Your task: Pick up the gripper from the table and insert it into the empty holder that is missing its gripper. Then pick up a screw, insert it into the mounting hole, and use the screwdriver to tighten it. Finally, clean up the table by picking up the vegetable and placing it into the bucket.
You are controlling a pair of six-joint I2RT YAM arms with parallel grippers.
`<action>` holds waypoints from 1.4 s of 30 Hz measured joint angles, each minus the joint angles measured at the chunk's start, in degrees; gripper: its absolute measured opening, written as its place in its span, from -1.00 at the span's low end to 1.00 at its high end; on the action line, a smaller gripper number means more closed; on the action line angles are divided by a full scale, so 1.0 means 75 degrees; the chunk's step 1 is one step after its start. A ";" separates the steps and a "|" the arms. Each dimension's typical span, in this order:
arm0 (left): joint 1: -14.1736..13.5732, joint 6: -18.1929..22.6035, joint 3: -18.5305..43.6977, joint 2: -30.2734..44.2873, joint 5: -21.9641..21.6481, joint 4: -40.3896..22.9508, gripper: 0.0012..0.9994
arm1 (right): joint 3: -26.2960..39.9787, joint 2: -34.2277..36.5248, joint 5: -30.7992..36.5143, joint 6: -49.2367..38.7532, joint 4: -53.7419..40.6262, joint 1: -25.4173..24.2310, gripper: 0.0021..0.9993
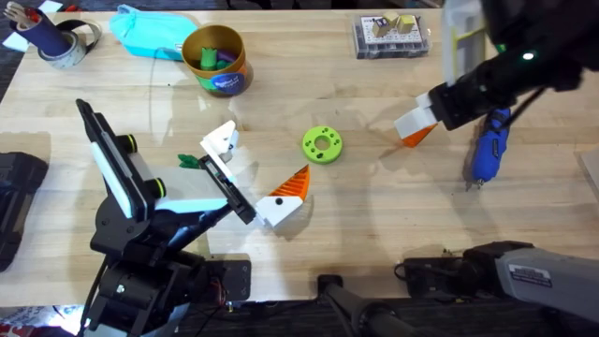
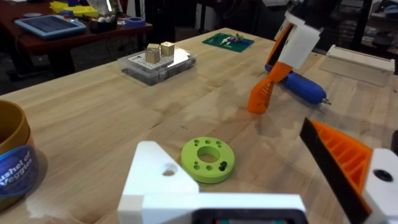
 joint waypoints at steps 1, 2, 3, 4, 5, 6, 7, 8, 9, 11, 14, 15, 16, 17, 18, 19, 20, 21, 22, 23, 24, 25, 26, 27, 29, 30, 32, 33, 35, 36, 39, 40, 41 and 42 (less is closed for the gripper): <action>0.0002 0.0002 0.0046 0.0028 -0.0010 -0.0006 0.99 | -0.0007 0.0123 0.0001 -0.0025 0.0008 0.0002 0.71; 0.0004 0.0001 0.0051 0.0030 -0.0007 -0.0004 0.99 | -0.0016 0.0216 -0.0001 -0.0033 -0.0020 0.0002 0.71; 0.0000 -0.0001 0.0051 0.0030 -0.0014 -0.0004 0.99 | -0.0016 0.0284 -0.0001 -0.0046 -0.0043 0.0002 0.71; 0.0000 -0.0001 0.0051 0.0030 -0.0018 -0.0004 0.99 | -0.0012 0.0336 0.0000 -0.0060 -0.0050 0.0002 0.71; 0.0000 -0.0001 0.0051 0.0030 -0.0026 -0.0003 0.99 | 0.0011 0.0386 0.0002 -0.0063 -0.0050 0.0002 0.71; 0.0000 -0.0001 0.0051 0.0030 -0.0027 -0.0002 0.99 | 0.0048 0.0432 0.0002 -0.0070 -0.0041 0.0002 0.71; 0.0000 -0.0001 0.0051 0.0030 -0.0029 -0.0004 0.99 | 0.0098 0.0459 0.0002 -0.0102 -0.0031 0.0002 0.71; 0.0000 -0.0001 0.0051 0.0030 -0.0029 -0.0003 0.99 | 0.0167 0.0465 0.0003 -0.0171 -0.0024 0.0002 0.71; 0.0000 -0.0001 0.0051 0.0030 -0.0029 -0.0002 0.99 | 0.0246 0.0457 0.0014 -0.0257 -0.0017 0.0002 0.71; 0.0000 -0.0001 0.0051 0.0030 -0.0029 -0.0001 0.99 | 0.0394 0.0396 0.0103 -0.0484 0.0007 0.0002 0.71; 0.0000 -0.0001 0.0051 0.0030 -0.0029 -0.0001 0.99 | 0.0502 0.0291 0.0409 -0.0809 -0.0037 0.0002 0.71; 0.0000 -0.0001 0.0051 0.0030 -0.0029 -0.0002 0.99 | 0.0512 0.0290 0.0522 -0.0902 -0.0055 -0.0005 0.71; 0.0000 -0.0001 0.0051 0.0030 -0.0030 -0.0004 0.99 | 0.0514 0.0306 0.0616 -0.0995 -0.0066 -0.0025 0.71; 0.0000 -0.0001 0.0051 0.0032 -0.0031 -0.0003 0.99 | 0.0514 0.0342 0.0674 -0.1063 -0.0085 -0.0051 0.71; 0.0000 -0.0001 0.0051 0.0030 -0.0029 -0.0001 0.99 | 0.0514 0.0409 0.0722 -0.1126 -0.0107 -0.0093 0.71; 0.0000 -0.0001 0.0051 0.0030 -0.0029 -0.0002 0.99 | 0.0514 0.0505 0.0762 -0.1175 -0.0134 -0.0147 0.71; 0.0000 -0.0001 0.0051 0.0030 -0.0029 -0.0003 0.99 | 0.0514 0.0623 0.0802 -0.1208 -0.0173 -0.0206 0.71; 0.0000 -0.0001 0.0051 0.0030 -0.0029 -0.0002 0.99 | 0.0515 0.0756 0.0825 -0.1234 -0.0222 -0.0266 0.71; 0.0000 -0.0001 0.0051 0.0030 -0.0029 -0.0003 0.99 | 0.0516 0.0894 0.0842 -0.1244 -0.0275 -0.0316 0.71; 0.0000 -0.0001 0.0051 0.0030 -0.0029 -0.0001 0.99 | 0.0514 0.1028 0.0859 -0.1251 -0.0312 -0.0360 0.71; 0.0000 -0.0001 0.0051 0.0030 -0.0029 -0.0002 0.99 | 0.0514 0.1151 0.0861 -0.1260 -0.0319 -0.0399 0.71; 0.0000 -0.0001 0.0051 0.0030 -0.0029 -0.0004 0.99 | 0.0514 0.1256 0.0857 -0.1260 -0.0314 -0.0420 0.71; 0.0000 -0.0001 0.0051 0.0030 -0.0029 -0.0004 0.99 | 0.0514 0.1341 0.0843 -0.1261 -0.0314 -0.0428 0.71; 0.0000 -0.0001 0.0051 0.0030 -0.0029 -0.0003 0.99 | 0.0514 0.1421 0.0816 -0.1263 -0.0314 -0.0432 0.71; 0.0000 -0.0001 0.0051 0.0030 -0.0029 -0.0004 0.99 | 0.0514 0.1538 0.0781 -0.1263 -0.0314 -0.0432 0.71; 0.0000 -0.0001 0.0051 0.0030 -0.0029 -0.0004 0.99 | 0.0514 0.1589 0.0764 -0.1263 -0.0314 -0.0432 0.71; 0.0000 -0.0001 0.0051 0.0030 -0.0029 -0.0004 0.99 | 0.0514 0.1676 0.0730 -0.1263 -0.0314 -0.0432 0.71; 0.0000 -0.0001 0.0051 0.0030 -0.0029 -0.0003 0.99 | 0.0514 0.1708 0.0719 -0.1263 -0.0314 -0.0432 0.71; 0.0000 -0.0001 0.0051 0.0030 -0.0029 -0.0001 0.99 | 0.0514 0.1776 0.0709 -0.1263 -0.0314 -0.0433 0.71; 0.0000 -0.0001 0.0051 0.0030 -0.0029 -0.0002 0.99 | 0.0514 0.1813 0.0707 -0.1263 -0.0312 -0.0435 0.71; 0.0000 -0.0001 0.0051 0.0030 -0.0029 -0.0004 0.99 | 0.0514 0.1933 0.0707 -0.1263 -0.0295 -0.0435 0.71; 0.0000 -0.0001 0.0051 0.0030 -0.0029 -0.0004 0.99 | 0.0514 0.1973 0.0707 -0.1263 -0.0281 -0.0435 0.71; 0.0000 -0.0001 0.0051 0.0030 -0.0029 -0.0004 0.99 | 0.0514 0.2010 0.0707 -0.1263 -0.0254 -0.0435 0.71; 0.0000 -0.0001 0.0051 0.0030 -0.0029 -0.0003 0.99 | 0.0514 0.2042 0.0706 -0.1262 -0.0216 -0.0435 0.66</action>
